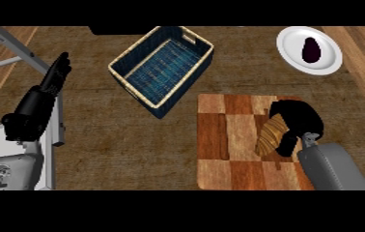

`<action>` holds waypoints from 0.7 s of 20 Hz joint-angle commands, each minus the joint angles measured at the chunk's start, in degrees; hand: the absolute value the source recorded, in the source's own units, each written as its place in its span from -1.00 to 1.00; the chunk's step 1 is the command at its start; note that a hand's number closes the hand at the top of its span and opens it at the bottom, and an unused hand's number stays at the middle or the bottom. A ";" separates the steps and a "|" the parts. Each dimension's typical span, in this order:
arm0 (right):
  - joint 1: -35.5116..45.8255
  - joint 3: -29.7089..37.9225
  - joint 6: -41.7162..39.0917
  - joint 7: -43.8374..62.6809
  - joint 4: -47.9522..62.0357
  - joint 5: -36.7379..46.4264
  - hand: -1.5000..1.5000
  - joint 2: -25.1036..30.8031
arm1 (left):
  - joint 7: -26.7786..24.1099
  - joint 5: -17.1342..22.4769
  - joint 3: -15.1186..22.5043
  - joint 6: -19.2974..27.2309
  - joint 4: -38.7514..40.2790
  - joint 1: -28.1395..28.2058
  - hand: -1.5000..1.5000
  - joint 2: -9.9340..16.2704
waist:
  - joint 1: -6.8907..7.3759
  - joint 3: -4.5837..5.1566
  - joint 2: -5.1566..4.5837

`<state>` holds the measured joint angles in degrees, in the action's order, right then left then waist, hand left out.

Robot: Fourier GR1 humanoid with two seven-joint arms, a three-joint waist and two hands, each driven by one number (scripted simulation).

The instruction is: Pick the croissant from the cutting board and place it in the basket

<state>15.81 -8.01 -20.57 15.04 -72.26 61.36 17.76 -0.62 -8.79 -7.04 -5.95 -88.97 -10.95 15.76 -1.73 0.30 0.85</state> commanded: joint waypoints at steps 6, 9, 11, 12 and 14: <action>1.46 8.53 11.13 30.95 -19.42 6.83 1.00 -8.77 | -0.24 1.24 -1.32 -1.41 -0.27 1.44 0.00 1.23 | -0.75 -0.11 0.26; 6.41 7.66 17.20 32.05 -28.11 7.68 1.00 -12.24 | -0.80 -0.65 -0.08 0.52 -0.31 1.78 0.00 -0.26 | -0.24 -0.18 0.30; 8.05 7.57 18.83 32.57 -33.15 6.42 1.00 -14.39 | 0.11 -0.34 -0.33 -0.42 -0.67 1.22 0.00 0.73 | 0.23 -0.26 0.10; 10.60 7.18 18.50 32.96 -34.75 6.07 1.00 -15.02 | 1.60 0.22 -0.48 -0.51 -0.45 -0.65 0.00 0.60 | 0.51 -0.27 -0.11; 17.20 6.22 15.72 35.47 -37.39 5.78 1.00 -16.35 | 1.88 0.65 0.31 -1.31 -1.54 -0.92 0.00 0.31 | 1.48 -0.24 -0.23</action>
<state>25.53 -1.23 -4.53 47.04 -102.76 67.69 4.18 0.15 -8.56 -7.08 -6.49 -89.85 -10.58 15.88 -1.27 0.09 0.88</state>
